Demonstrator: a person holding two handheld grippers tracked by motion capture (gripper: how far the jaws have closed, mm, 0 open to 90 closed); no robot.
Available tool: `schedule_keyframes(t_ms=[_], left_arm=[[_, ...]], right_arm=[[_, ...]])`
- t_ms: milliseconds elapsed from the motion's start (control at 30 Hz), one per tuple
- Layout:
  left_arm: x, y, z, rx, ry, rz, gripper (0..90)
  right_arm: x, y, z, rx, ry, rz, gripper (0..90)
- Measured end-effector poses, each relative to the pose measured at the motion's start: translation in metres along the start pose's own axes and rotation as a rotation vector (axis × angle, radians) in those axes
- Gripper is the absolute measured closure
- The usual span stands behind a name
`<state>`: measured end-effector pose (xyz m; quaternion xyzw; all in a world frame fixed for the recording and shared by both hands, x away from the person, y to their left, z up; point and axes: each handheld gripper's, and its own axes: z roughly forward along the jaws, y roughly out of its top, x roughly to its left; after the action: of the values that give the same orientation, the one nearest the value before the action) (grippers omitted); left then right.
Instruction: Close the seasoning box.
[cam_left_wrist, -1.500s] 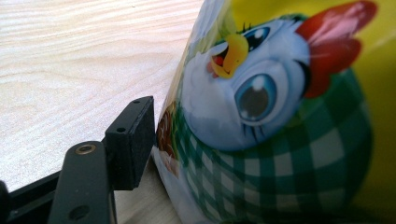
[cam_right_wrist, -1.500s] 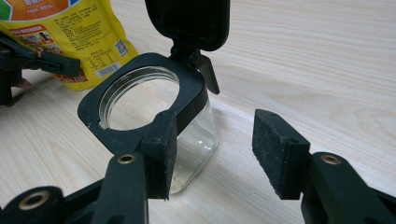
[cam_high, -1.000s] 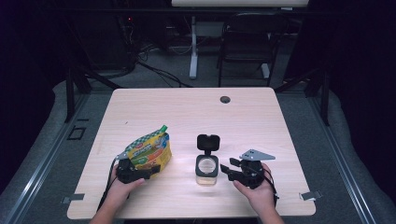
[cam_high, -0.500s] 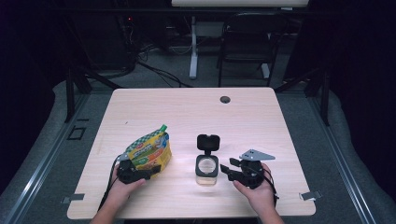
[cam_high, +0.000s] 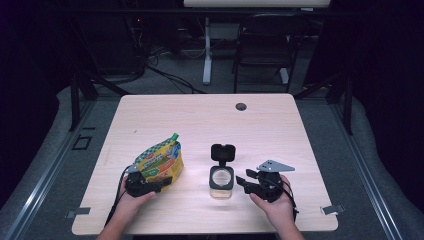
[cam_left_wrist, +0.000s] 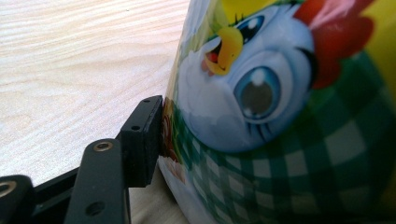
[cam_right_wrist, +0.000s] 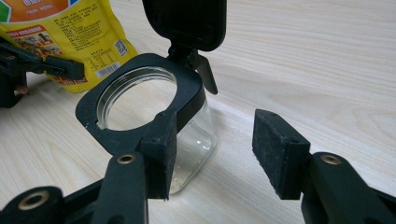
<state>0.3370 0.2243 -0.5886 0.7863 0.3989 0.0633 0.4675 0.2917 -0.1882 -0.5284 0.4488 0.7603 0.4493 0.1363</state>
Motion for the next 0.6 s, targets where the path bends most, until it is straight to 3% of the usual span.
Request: schedule_keyframes(t_ms=[600], left_arm=[[-0.0014, 0.0009, 0.0002, 0.002, 0.019, 0.023, 45.6]], right_arm=[[-0.0011, -0.0001, 0.0, -0.001, 0.004, 0.001, 50.2]])
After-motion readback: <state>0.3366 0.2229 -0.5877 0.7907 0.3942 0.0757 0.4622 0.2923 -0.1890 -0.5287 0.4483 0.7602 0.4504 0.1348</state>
